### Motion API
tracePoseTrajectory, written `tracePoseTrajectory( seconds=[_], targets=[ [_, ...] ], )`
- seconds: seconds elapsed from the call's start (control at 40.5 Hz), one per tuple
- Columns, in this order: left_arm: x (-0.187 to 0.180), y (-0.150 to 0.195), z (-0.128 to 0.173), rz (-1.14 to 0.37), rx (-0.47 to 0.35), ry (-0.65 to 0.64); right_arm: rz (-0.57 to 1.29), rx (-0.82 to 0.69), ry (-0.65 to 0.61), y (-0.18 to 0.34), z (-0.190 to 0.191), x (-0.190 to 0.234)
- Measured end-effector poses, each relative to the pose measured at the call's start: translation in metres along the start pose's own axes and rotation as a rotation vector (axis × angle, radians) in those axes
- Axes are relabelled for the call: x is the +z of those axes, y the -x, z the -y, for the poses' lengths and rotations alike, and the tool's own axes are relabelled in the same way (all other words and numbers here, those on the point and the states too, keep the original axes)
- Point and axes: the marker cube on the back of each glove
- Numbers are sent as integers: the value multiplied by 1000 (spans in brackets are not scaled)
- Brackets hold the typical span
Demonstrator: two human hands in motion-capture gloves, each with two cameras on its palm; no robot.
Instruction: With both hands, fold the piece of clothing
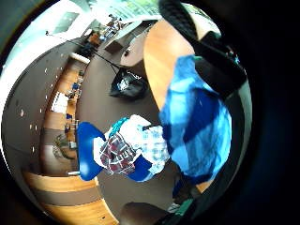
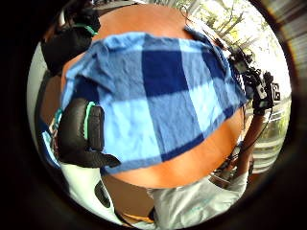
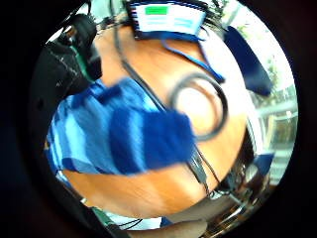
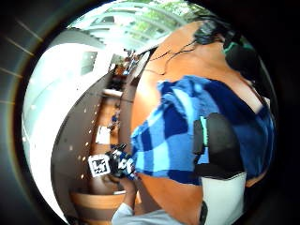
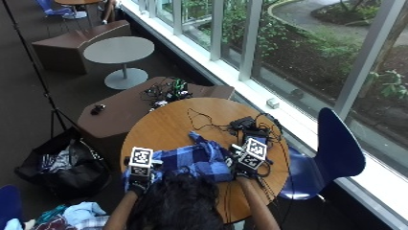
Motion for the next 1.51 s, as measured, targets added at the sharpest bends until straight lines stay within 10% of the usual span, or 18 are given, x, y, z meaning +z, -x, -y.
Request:
tracePoseTrajectory(
  seconds=[0.272,0.544,0.816,1.112,1.508],
  targets=[
    [59,-21,-27,129,2,184,-393,312,-7,-63,-39,31],
    [75,-31,-6,-147,11,218,-569,315,-97,-79,-23,49],
    [95,-49,18,-152,62,277,-182,380,-119,-92,-17,12],
    [65,-23,-3,-372,6,125,462,122,-168,45,-3,-14],
    [-1,60,-70,-610,-170,-151,92,-403,13,287,-54,101]
  ],
)
